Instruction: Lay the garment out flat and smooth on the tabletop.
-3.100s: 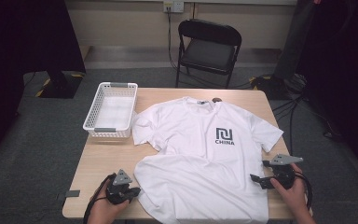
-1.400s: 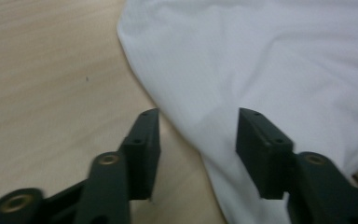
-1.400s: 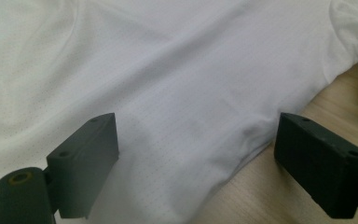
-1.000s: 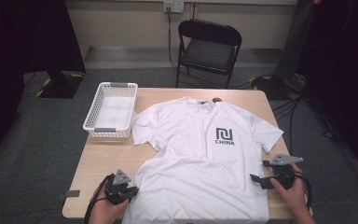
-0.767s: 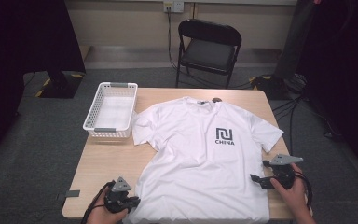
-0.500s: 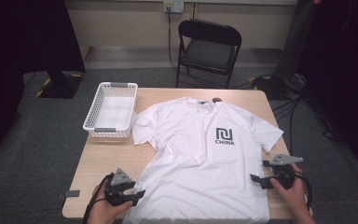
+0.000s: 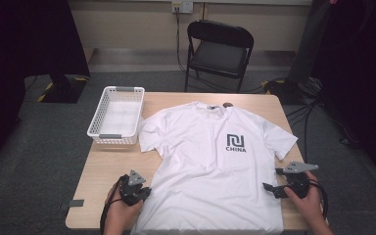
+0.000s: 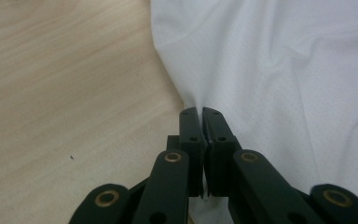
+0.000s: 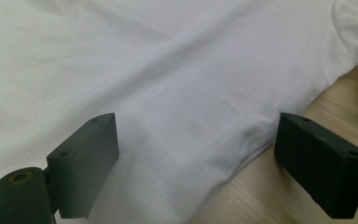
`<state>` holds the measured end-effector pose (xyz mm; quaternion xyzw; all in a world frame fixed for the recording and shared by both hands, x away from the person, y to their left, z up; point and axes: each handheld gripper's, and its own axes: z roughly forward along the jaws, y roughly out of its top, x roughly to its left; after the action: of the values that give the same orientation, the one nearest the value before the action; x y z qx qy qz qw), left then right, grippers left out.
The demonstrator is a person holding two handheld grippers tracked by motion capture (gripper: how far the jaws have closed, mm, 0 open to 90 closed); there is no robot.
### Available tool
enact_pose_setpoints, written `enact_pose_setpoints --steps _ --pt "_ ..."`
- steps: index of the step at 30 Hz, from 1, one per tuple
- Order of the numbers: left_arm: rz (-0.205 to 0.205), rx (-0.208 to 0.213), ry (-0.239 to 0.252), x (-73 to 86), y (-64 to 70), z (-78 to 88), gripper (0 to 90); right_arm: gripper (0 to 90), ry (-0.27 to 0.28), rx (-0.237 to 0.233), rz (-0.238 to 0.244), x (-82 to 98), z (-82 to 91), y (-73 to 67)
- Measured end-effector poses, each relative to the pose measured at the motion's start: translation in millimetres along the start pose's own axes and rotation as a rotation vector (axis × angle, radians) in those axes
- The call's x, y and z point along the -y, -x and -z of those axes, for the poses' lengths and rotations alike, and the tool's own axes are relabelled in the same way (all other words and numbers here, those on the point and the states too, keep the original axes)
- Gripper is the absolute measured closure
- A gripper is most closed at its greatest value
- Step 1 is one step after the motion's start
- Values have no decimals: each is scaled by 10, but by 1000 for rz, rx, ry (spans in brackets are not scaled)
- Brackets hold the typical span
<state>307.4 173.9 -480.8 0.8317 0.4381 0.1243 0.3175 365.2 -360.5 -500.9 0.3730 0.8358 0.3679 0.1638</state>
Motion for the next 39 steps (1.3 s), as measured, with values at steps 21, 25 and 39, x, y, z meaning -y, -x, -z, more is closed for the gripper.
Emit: enact_pose_setpoints --steps 21,25,39 --pt "117 16 136 43 -110 58 502 127 -1 -23 18 43 49 44" --pt "131 -8 119 3 -176 -43 518 127 0 -31 25 53 61 48" --pt "-29 -10 114 78 -238 -74 294 133 0 -50 40 110 123 84"
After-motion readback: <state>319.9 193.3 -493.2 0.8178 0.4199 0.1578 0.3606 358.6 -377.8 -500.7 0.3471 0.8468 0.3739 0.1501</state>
